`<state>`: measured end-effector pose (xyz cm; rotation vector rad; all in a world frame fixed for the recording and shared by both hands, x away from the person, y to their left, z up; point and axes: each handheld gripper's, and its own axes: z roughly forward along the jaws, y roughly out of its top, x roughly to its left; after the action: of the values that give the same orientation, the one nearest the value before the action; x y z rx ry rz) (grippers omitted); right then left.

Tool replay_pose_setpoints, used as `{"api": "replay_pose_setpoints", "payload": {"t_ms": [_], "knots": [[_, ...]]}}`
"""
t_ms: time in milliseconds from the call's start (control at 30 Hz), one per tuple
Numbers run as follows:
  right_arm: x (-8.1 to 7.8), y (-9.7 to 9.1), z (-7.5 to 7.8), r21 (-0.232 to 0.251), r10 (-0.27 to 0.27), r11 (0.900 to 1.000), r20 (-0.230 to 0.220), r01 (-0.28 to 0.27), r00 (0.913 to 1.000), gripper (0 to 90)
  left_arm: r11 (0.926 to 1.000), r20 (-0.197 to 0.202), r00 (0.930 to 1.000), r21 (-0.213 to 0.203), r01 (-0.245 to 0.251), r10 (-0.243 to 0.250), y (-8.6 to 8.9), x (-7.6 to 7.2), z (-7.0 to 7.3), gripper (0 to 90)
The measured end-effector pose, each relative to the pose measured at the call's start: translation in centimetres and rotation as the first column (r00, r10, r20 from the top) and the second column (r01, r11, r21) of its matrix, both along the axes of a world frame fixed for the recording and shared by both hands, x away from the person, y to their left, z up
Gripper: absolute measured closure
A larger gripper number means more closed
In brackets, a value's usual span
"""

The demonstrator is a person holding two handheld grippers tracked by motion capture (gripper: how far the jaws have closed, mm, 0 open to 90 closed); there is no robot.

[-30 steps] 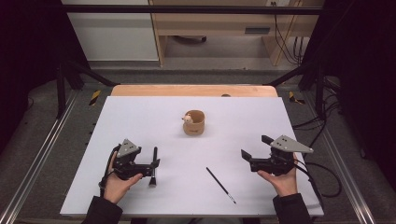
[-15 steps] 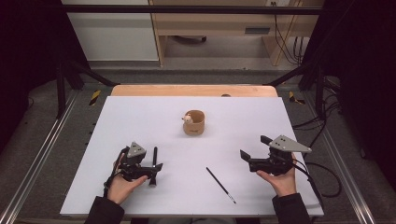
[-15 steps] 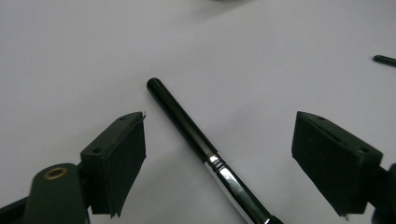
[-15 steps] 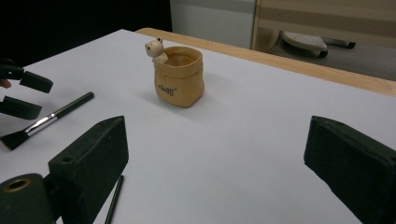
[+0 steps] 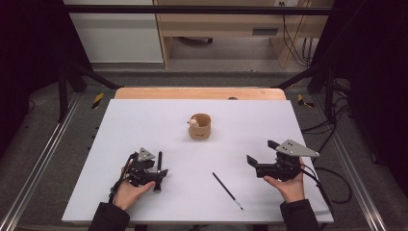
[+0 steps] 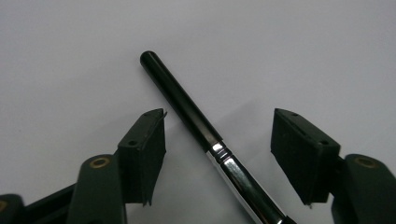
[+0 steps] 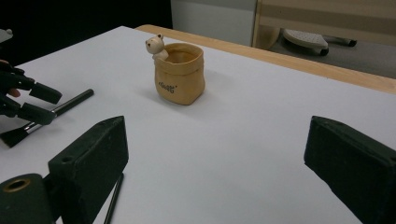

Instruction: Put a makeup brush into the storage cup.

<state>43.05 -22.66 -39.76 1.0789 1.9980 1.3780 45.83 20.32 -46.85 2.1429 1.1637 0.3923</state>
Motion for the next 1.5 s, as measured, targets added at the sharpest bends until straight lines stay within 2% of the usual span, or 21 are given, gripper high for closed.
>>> {"api": "replay_pose_setpoints", "payload": {"t_ms": [133,567,667,800,1067,1500], "knots": [[-0.04,0.01,-0.01,-0.003,0.002,1.0000,0.000,-0.002,1.0000,6.7,0.9999,-0.017,0.9998,0.006,-0.010,0.010,-0.05,0.12,-0.16,42.2],[0.05,0.12,-0.10,-0.005,0.003,1.0000,-0.005,-0.003,1.0000,6.7,0.9988,-0.004,0.9996,0.041,-0.027,0.027,-0.18,0.05,-0.14,55.9],[0.04,0.11,-0.10,-0.007,0.003,1.0000,-0.005,-0.004,1.0000,6.7,0.9980,-0.007,0.9998,0.062,-0.017,0.017,-0.22,0.03,-0.05,58.3],[0.04,0.11,-0.09,-0.005,0.004,1.0000,-0.005,-0.004,1.0000,6.6,0.9976,-0.013,0.9999,0.068,-0.010,0.011,-0.31,-0.03,0.02,61.2],[0.08,0.20,-0.18,-0.009,0.004,0.9999,-0.011,-0.005,0.9999,6.6,0.9983,-0.022,0.9998,0.058,-0.001,0.002,-0.45,-0.08,0.10,65.8],[0.10,0.23,-0.20,-0.009,0.006,0.9999,-0.013,-0.006,0.9999,6.6,0.9961,-0.029,0.9991,0.081,0.034,-0.032,-0.64,-0.17,0.23,73.9]]}}
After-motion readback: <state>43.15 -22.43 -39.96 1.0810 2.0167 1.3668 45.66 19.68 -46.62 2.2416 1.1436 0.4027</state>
